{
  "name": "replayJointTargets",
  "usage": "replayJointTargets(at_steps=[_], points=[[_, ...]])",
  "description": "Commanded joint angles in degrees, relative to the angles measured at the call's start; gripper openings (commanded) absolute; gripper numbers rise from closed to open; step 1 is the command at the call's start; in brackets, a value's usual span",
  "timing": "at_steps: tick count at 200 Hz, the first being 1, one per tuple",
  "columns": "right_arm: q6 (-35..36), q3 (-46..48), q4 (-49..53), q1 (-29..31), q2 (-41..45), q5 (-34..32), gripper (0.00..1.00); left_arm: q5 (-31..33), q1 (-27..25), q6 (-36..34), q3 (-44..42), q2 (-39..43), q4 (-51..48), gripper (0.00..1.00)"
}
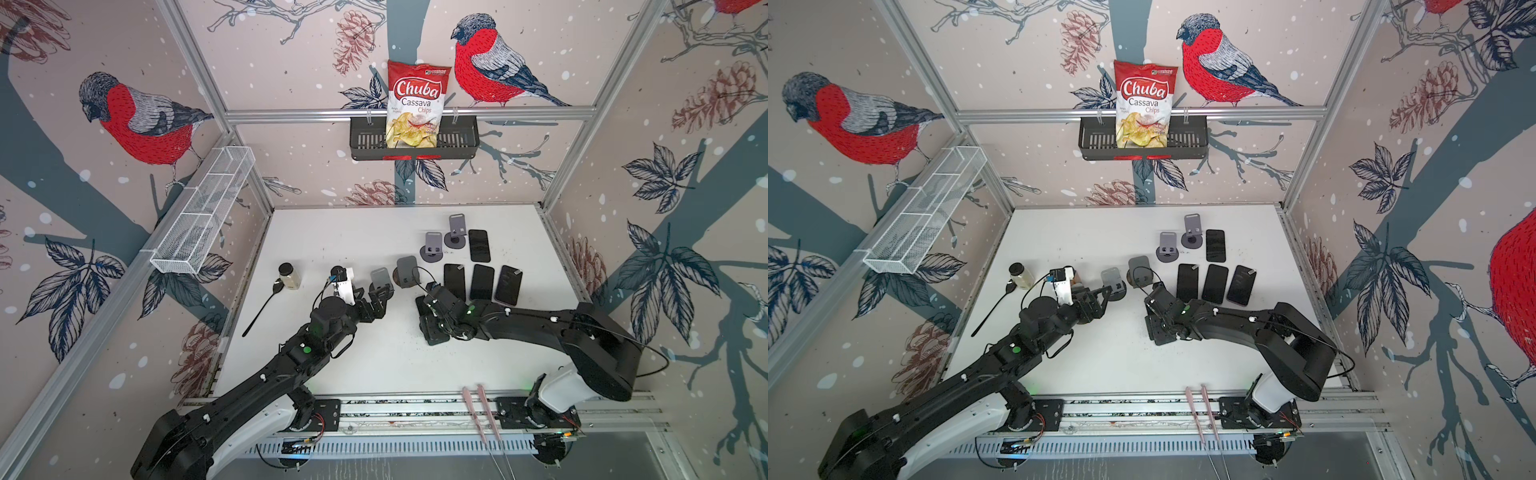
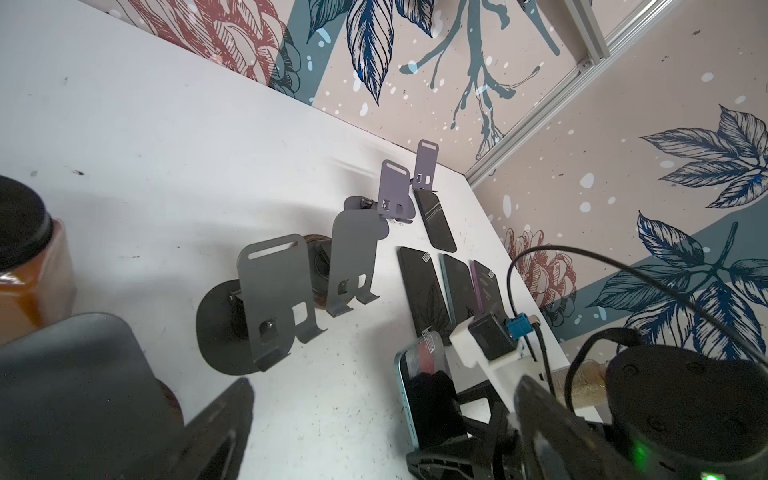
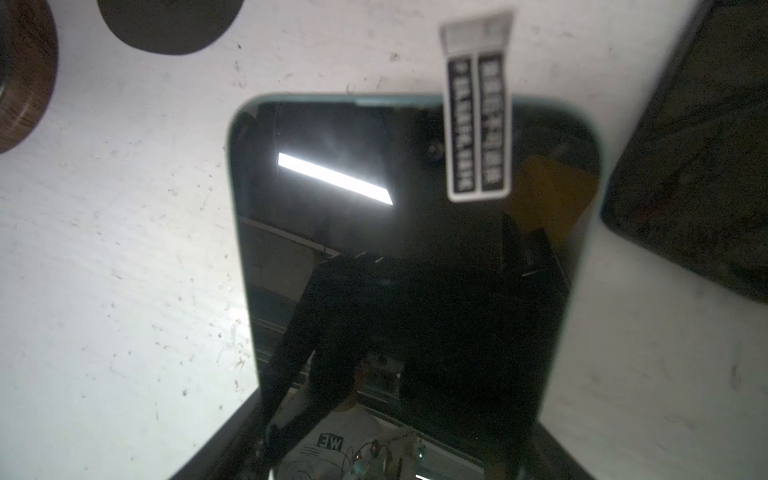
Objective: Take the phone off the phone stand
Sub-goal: 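Lower the teal-edged phone flat beside the other phones and open the right gripper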
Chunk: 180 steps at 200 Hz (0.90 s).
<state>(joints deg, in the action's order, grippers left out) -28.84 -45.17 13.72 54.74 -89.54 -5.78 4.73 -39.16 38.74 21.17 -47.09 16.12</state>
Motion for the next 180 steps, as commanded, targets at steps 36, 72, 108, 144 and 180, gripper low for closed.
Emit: replayJointTargets(at_steps=[36, 72, 108, 144, 180], points=[[-0.78, -2.08, -0.85, 0.10, -3.24, -0.80, 0.74, 2.53, -0.13, -0.17, 0.25, 1.41, 1.34, 0.97], [-0.52, -2.95, -0.53, -0.10, -5.00, -0.52, 0.75, 2.86, -0.13, -0.08, 0.29, 1.52, 0.93, 0.97], [-0.24, -3.76, -0.25, -0.75, -6.42, 0.26, 0.74, 3.18, -0.13, -0.16, 0.54, 1.12, 0.78, 0.97], [-0.41, -4.11, -0.01, -1.48, -7.04, 1.03, 0.75, 3.55, -0.13, -0.51, 0.84, 1.03, 0.36, 0.97], [-0.52, -4.83, 0.74, -1.84, -8.00, 1.41, 0.75, 3.91, -0.13, -0.63, 0.77, 1.11, 0.23, 0.97]])
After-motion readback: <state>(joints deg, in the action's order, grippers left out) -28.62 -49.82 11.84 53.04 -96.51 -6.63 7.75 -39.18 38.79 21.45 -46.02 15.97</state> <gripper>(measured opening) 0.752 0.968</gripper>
